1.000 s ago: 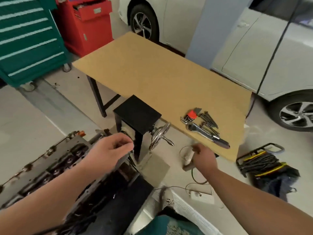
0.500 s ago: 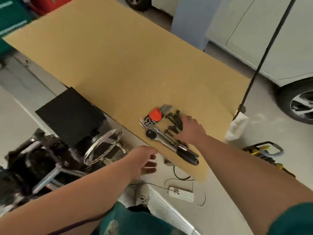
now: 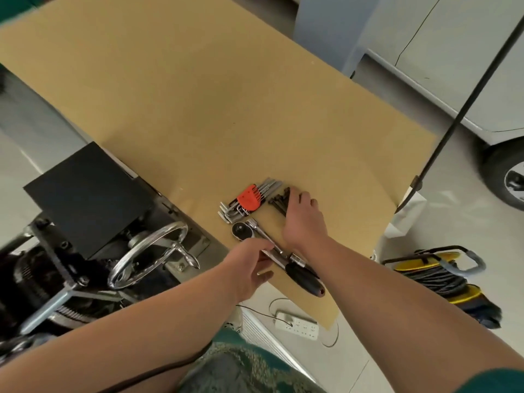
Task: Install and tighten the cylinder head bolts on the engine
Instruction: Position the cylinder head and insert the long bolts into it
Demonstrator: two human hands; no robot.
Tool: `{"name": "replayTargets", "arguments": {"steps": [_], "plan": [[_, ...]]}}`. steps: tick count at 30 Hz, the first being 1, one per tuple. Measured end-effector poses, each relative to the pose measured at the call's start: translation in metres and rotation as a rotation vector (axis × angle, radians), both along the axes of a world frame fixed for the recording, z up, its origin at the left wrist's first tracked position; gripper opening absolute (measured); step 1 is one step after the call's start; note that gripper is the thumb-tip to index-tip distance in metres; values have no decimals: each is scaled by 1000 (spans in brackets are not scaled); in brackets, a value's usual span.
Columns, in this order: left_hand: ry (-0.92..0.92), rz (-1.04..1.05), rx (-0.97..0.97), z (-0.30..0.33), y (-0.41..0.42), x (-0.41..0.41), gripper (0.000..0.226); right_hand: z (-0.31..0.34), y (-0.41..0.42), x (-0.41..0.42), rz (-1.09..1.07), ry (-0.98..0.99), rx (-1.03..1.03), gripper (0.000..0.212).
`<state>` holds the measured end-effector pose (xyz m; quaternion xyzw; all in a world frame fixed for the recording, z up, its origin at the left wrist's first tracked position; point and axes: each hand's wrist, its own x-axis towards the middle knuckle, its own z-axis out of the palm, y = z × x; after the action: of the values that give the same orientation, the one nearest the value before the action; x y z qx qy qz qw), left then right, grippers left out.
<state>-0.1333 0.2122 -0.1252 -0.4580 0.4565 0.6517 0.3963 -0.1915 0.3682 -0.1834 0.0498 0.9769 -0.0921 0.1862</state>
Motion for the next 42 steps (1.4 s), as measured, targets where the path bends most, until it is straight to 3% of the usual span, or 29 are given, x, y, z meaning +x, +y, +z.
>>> {"name": "replayTargets", "arguments": {"steps": [11, 21, 28, 42], "plan": [[-14, -30, -3, -7, 3, 2, 33, 5, 15, -10, -26, 11, -62, 61], [-8, -40, 28, -7, 7, 9, 18, 16, 45, 3, -265, -73, -239, 33], [18, -17, 74, -2, 12, 11, 14, 13, 15, 35, -214, -39, -344, 17], [56, -36, 138, 2, 17, 16, 12, 11, 2, 51, -150, 9, -367, 21]]}}
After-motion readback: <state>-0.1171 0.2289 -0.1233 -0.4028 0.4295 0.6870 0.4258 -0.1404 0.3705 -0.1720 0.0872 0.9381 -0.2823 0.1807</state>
